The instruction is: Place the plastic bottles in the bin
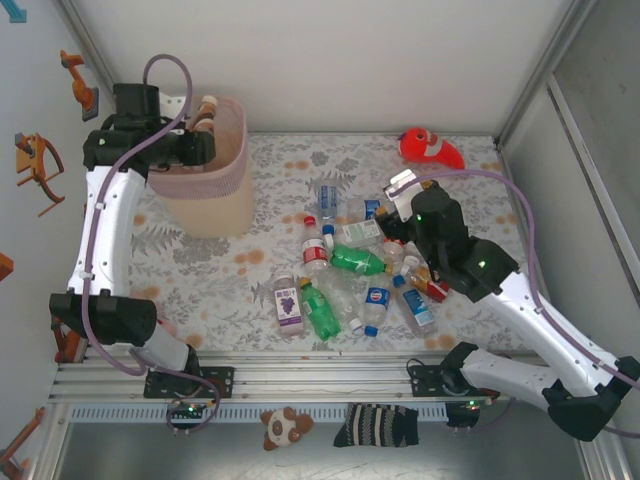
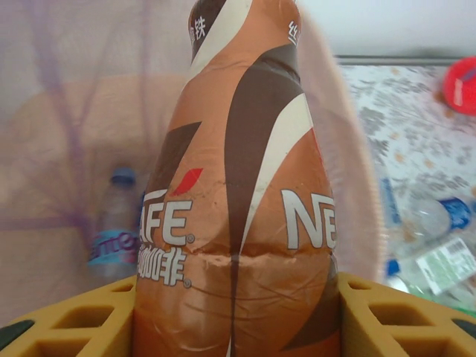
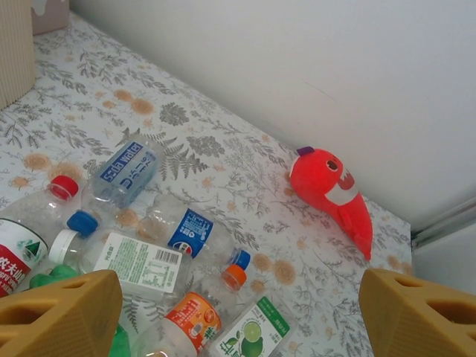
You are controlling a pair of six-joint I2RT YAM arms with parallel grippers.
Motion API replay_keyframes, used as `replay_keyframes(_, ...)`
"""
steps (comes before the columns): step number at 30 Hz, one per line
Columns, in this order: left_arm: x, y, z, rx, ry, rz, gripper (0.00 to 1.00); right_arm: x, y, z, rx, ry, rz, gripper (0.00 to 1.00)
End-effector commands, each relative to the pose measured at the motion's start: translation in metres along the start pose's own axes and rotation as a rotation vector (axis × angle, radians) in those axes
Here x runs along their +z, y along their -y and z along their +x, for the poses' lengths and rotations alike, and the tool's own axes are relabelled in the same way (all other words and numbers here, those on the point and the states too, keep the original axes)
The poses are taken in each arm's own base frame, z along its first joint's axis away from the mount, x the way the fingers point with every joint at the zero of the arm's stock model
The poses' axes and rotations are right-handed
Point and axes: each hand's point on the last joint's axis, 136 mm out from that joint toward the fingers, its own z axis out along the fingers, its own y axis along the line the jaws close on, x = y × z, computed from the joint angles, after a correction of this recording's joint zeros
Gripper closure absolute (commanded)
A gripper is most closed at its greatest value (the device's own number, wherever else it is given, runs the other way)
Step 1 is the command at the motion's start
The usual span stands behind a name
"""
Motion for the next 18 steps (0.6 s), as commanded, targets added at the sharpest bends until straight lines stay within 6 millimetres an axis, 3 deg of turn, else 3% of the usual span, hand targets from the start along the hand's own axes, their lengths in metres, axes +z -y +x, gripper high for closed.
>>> replay_keyframes(1, 0.003, -0.029, 0.003, -0.059, -0.017, -0.082, 0.57, -0.002, 0.004, -0.009, 0.036, 0.012, 0.0, 0.18)
replay_keyframes(9, 0.033, -0.086, 0.011, -0.07, -0.102, -0.275, 0.57, 0.0, 0.001, -0.011, 0.028, 0.004, -0.014, 0.19)
replay_keyframes(18, 0.076, -0.105, 0.033, -0.053, -0.211, -0.328, 0.56, 0.0, 0.0, -0.008, 0.021, -0.005, -0.021, 0.18)
